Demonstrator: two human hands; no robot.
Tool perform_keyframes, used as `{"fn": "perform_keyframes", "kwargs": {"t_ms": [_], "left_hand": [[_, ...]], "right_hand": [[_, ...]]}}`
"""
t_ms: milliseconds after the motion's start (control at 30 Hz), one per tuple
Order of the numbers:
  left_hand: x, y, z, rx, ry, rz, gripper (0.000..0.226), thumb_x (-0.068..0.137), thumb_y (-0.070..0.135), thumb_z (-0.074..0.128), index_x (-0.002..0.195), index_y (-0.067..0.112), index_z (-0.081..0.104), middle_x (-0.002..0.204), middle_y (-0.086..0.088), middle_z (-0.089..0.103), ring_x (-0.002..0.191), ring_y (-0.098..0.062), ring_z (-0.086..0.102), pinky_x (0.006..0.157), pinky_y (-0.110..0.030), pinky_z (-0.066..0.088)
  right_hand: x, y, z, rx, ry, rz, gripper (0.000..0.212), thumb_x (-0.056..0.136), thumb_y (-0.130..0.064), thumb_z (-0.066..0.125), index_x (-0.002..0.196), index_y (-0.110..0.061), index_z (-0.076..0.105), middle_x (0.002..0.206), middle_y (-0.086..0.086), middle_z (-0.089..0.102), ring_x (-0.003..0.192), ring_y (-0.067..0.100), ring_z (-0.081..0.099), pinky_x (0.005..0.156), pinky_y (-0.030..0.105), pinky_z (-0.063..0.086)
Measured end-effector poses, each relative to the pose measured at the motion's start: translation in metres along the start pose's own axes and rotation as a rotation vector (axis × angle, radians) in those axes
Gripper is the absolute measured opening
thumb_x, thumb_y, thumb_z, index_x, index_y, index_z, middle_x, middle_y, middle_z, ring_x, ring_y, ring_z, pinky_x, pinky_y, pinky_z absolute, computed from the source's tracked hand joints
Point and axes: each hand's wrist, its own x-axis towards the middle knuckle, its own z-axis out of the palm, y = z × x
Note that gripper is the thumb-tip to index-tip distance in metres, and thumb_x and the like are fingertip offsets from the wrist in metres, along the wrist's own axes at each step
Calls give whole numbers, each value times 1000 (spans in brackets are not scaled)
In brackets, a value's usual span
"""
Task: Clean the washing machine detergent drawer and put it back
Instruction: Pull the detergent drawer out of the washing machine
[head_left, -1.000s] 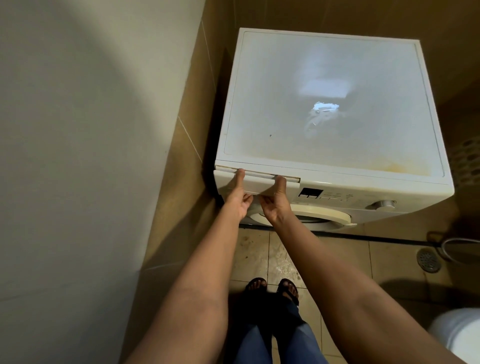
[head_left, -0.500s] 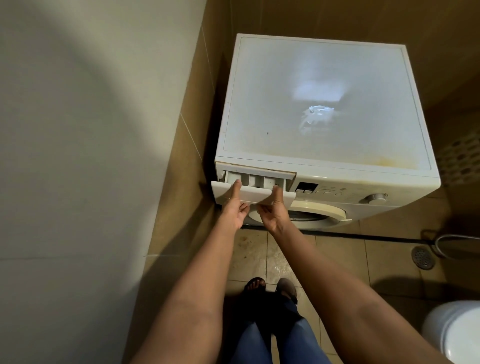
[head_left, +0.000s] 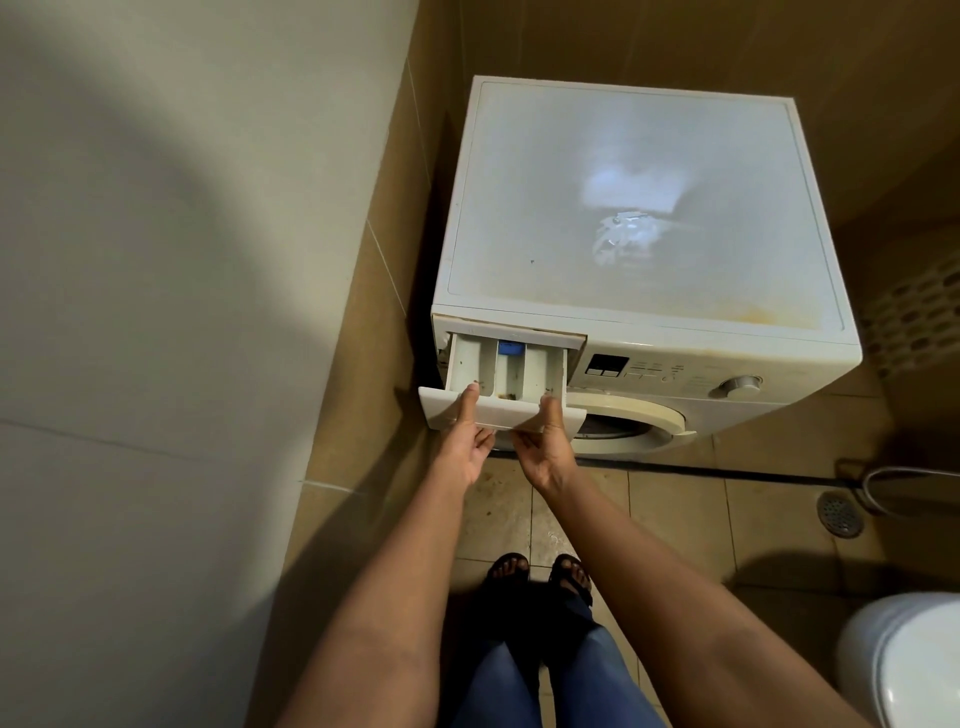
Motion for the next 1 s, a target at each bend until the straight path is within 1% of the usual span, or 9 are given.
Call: {"fn": "perform_keyframes", "kwargs": {"t_ms": [133,300,533,667,767,833,900,933,1000], "left_hand": [[-7,-9,-7,0,11,-2,78,85,39,69,143,5,30,130,-21,53,124,-30,51,112,-41,38],[-14,-17,-15,0,21,-8,76,85,39,69,143,7,32,128,-19,56,120,-28,54,111,-40,39],[-18,-21,-20,15,17,1,74,86,39,67,144,6,33,133,-19,55,125,-28,52,112,-40,36],[-19,-20,-21,24,14,0,73,87,38,67,143,6,34,133,-20,54,126,-29,51,114,-41,35],[-20,-20,-22,26,16,-8,72,87,37,66,143,6,33,135,-20,53,128,-29,50,114,-42,34],[-21,-19,-22,24,15,-15,73,87,37,67,143,6,32,136,-21,52,129,-30,48,115,-42,33],[-21,-19,-22,24,18,-21,74,87,38,67,144,6,32,136,-20,52,130,-29,48,116,-42,32],[-20,-19,-21,28,20,-22,75,86,39,67,144,6,32,136,-20,52,130,-29,47,116,-42,31],[-20,-20,-20,30,19,-22,78,86,42,66,146,7,30,138,-19,51,131,-28,46,117,-42,30]], "right_hand": [[-7,5,-10,10,2,11,54,91,-20,59,132,5,36,130,27,47,127,35,47,108,41,40],[-13,9,-20,14,-21,38,41,91,-20,57,121,2,40,114,22,51,118,32,51,107,38,42],[-13,14,-25,0,-36,50,24,91,-19,56,103,0,47,110,22,50,113,31,50,104,35,44],[-15,11,-26,-36,-26,44,28,90,-19,56,108,2,47,107,21,52,109,30,53,98,34,47],[-21,8,-25,-161,41,34,40,90,-26,60,117,0,46,112,21,56,107,28,56,96,32,48],[-24,9,-26,-378,246,-62,54,82,-33,70,120,-3,45,113,17,56,103,26,57,93,33,50],[-29,4,-26,-661,516,-353,64,76,-34,77,122,-6,42,115,13,51,101,24,54,88,37,51],[-32,1,-24,-789,552,-543,62,76,-32,76,122,-7,42,117,12,48,102,23,52,87,35,49],[-32,-9,-17,-997,432,-805,46,82,-30,71,115,-10,46,114,7,48,98,19,51,82,28,46]]}}
